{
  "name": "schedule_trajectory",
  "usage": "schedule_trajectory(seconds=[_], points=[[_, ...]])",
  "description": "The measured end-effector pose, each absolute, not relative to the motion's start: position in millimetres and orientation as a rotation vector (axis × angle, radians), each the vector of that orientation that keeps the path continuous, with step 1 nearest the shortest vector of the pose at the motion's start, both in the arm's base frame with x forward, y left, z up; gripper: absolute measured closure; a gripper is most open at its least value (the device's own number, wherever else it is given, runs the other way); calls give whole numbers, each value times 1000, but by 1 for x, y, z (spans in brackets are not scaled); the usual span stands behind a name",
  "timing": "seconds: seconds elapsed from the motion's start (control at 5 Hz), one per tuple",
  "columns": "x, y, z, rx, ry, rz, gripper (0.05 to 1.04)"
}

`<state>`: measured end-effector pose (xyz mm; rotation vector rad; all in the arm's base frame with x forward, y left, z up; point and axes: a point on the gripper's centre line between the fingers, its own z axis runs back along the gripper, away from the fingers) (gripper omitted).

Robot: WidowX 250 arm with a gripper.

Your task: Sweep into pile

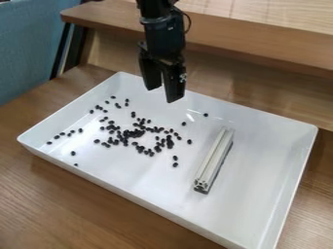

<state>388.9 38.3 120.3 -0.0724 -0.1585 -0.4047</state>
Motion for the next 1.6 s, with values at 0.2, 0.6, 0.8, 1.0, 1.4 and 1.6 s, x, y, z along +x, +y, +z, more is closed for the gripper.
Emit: schedule_trajectory(seconds=[0.2,0.6,0.8,1.0,1.4,1.6], points=[[388,38,105,-86,-121,-398,83],[389,-16,93,-129,-97,-457,83],[380,-21,80,-146,-74,-398,83],[375,-38,86,-138,-99,-389,83],[370,-57,75,-174,-75,-294,83],[372,-64,62,-157,-55,-204,83]])
